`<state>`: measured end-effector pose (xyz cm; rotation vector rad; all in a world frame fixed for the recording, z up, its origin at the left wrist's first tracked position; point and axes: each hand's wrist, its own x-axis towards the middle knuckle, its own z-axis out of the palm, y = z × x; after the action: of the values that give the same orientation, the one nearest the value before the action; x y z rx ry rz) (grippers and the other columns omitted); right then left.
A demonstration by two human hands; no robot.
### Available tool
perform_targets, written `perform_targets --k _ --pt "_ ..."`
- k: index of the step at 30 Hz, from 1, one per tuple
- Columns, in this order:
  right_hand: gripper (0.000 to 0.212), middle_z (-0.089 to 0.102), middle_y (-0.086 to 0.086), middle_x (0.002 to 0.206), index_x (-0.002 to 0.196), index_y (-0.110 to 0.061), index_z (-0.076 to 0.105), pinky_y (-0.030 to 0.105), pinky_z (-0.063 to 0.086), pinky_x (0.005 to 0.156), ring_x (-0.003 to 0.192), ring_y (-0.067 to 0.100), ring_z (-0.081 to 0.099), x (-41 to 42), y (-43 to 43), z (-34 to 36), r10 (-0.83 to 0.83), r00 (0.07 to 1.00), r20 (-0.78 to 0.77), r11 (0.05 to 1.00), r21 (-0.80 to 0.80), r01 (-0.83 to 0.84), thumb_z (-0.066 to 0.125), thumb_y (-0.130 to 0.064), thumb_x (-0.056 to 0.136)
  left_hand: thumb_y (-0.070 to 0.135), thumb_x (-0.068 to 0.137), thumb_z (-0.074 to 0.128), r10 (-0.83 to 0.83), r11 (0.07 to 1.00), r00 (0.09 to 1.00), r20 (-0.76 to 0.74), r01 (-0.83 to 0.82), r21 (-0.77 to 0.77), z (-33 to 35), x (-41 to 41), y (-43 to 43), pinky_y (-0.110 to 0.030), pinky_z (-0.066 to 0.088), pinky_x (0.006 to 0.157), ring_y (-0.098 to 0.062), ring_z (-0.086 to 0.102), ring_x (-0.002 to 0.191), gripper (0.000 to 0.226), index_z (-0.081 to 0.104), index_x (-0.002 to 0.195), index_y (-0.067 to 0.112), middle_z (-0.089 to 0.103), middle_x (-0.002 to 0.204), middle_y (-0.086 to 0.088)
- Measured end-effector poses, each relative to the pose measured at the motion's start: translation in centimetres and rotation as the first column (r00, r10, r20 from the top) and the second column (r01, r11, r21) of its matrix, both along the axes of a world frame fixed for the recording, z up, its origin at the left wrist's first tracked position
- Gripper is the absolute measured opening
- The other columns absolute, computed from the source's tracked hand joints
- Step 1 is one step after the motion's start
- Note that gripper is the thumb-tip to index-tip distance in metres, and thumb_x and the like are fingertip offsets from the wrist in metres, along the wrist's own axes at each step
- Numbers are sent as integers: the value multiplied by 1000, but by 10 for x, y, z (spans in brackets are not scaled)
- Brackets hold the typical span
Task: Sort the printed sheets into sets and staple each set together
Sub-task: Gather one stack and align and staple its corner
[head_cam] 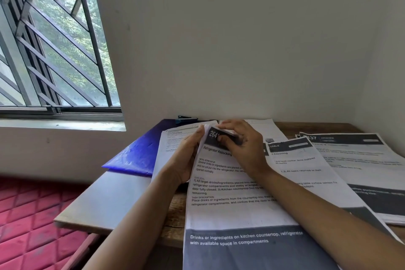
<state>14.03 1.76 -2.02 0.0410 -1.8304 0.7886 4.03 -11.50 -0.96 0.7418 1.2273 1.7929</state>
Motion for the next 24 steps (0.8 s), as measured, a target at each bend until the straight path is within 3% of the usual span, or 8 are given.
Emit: perform_targets --k 3,8,11,17,21,24 --pt "25 66 -5 106 101 -12 71 40 52 91 105 11 62 0 0 0 18 1000 -22 1000 -20 -18 74 -2 78 53 80 57 13 1000 1000 -4 -13 2 0 0 0 -48 49 94 -38 61 102 64 62 123 5 58 124 -32" --pt "25 67 -3 108 101 -13 72 33 51 94 107 8 61 2 -1 1 10 999 -31 1000 -21 -11 74 -2 79 54 77 62 31 999 999 -35 -31 7 0 1 0 -53 44 100 -41 57 108 71 59 125 2 55 127 -33" --pt "28 67 -3 111 103 -17 71 33 51 96 109 8 61 1 0 0 26 999 -34 999 -41 -27 73 -3 80 55 65 73 18 1000 998 -53 -17 20 1 2 -1 -51 46 98 -41 57 108 77 63 121 2 56 126 -33" --pt "26 66 -1 117 106 -16 72 46 52 93 115 12 59 -2 3 -4 56 998 -27 995 -77 -58 72 -6 81 49 76 69 19 999 997 -75 -16 32 0 1 -1 -45 53 88 -34 66 90 49 73 103 9 64 112 -29" --pt "25 66 -1 120 106 -14 72 47 52 93 117 13 58 -4 4 -5 71 997 -22 991 -108 -73 70 -13 81 46 79 65 15 999 994 -107 -10 54 0 1 -1 -56 44 98 -37 63 96 52 70 111 5 61 116 -31" --pt "25 66 -1 119 106 -16 72 47 52 94 118 13 58 -3 4 -5 74 997 -18 991 -112 -76 69 -12 81 45 78 66 3 998 993 -116 4 62 1 1 -2 -50 51 92 -33 67 91 48 72 107 7 66 109 -27"
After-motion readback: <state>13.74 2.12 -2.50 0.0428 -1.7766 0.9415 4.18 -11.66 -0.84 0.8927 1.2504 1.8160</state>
